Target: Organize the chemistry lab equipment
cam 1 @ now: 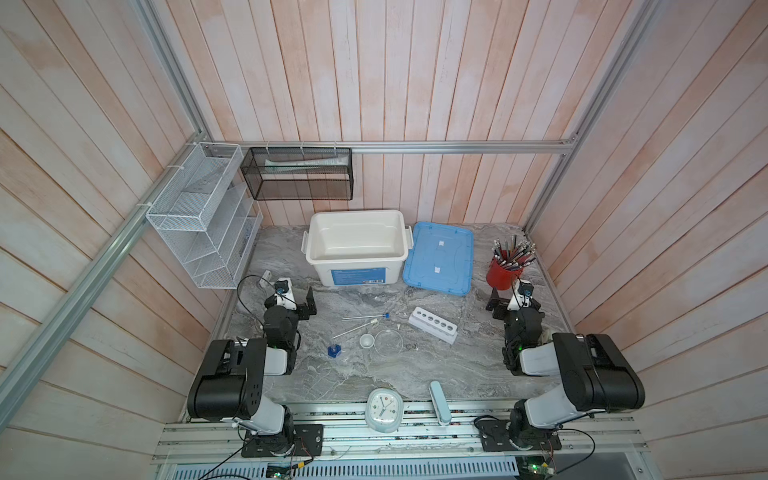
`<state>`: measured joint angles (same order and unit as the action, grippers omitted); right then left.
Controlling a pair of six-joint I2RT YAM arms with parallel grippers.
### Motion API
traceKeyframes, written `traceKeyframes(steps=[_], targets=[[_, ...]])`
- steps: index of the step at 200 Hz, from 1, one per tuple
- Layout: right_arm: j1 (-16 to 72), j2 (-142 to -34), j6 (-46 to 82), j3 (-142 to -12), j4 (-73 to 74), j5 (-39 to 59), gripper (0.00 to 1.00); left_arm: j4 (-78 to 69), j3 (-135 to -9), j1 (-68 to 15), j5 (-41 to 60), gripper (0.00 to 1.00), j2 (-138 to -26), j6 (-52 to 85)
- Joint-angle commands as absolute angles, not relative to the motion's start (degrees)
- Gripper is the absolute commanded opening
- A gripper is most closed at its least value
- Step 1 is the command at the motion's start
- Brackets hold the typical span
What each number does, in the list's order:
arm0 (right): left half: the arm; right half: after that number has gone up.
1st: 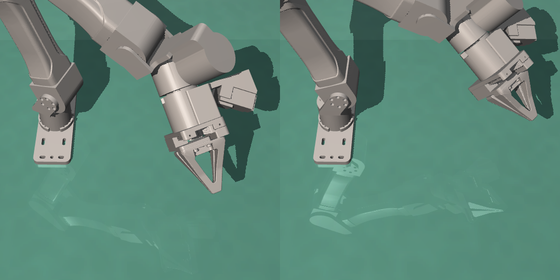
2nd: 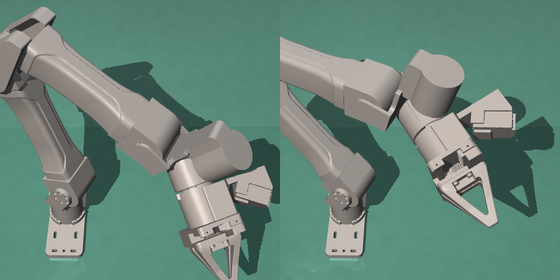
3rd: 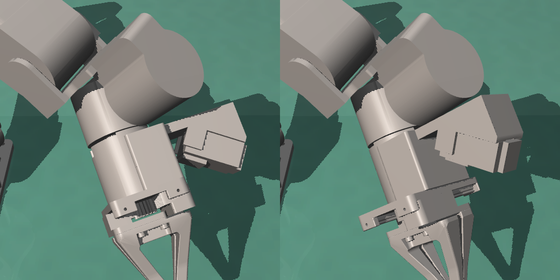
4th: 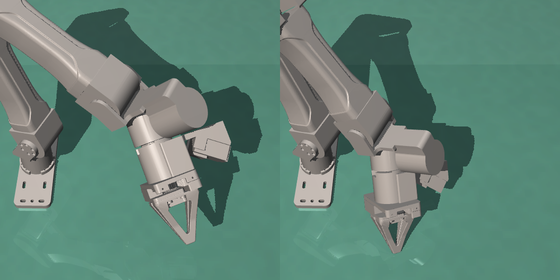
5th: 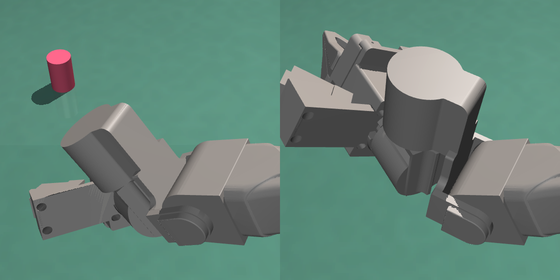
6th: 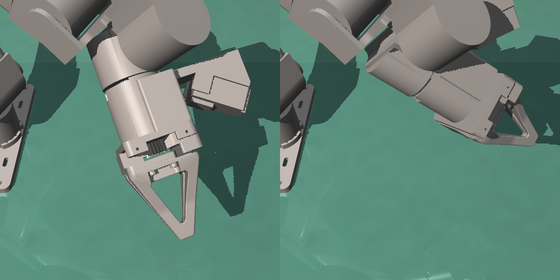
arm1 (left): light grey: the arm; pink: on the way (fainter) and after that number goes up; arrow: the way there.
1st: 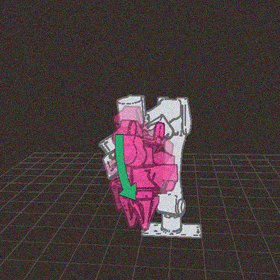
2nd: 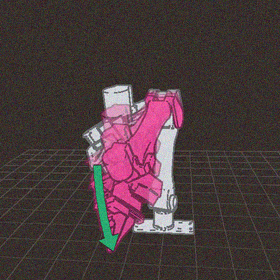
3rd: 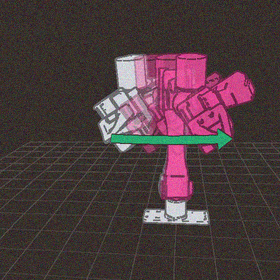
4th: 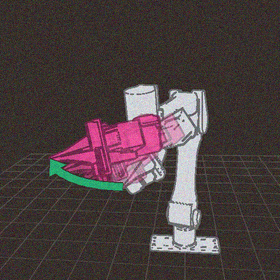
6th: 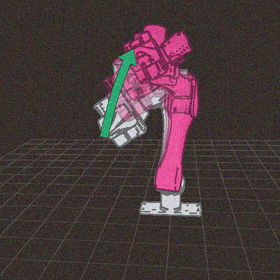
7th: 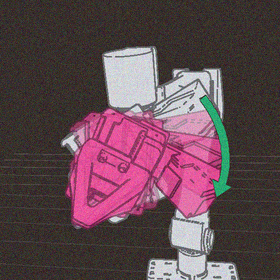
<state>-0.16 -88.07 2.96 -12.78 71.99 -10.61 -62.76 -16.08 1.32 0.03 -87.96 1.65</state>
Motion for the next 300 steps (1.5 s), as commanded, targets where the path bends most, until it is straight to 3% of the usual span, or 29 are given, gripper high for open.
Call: traceKeyframes(steps=[1, 177, 206, 224, 237, 262, 300], targets=[[-0.29, -87.62, 2.78, -13.10, 71.72, -10.80, 0.98, -62.94, -16.88, 1.23, 0.09, 1.00, -88.33, 1.06], [-0.78, -87.51, 2.99, -13.07, 71.70, -9.64, 0.98, -62.88, -16.94, 1.28, 0.09, 1.00, -88.40, 1.05], [-1.14, -87.54, 3.17, -13.08, 71.55, -8.88, 0.95, -62.93, -16.80, 1.47, 0.44, 1.00, -88.24, 1.17], [-1.14, -87.41, 3.16, -13.01, 71.86, -8.87, 0.90, -63.63, -16.87, 1.43, 0.75, 0.95, -87.74, 0.92], [-1.06, -86.25, 2.60, -13.20, 72.05, -7.96, 0.87, -56.30, -19.05, 1.23, 1.32, 0.91, -83.46, 0.43], [-0.31, -78.01, 0.94, -18.63, 54.48, -5.57, 0.79, -43.40, -23.47, -0.02, -2.75, 0.89, -74.80, 0.69], [2.90, -68.34, 4.26, -19.73, 43.85, -6.70, 0.78, -24.94, -32.67, -3.18, -9.73, 0.84, -65.53, -2.81]])
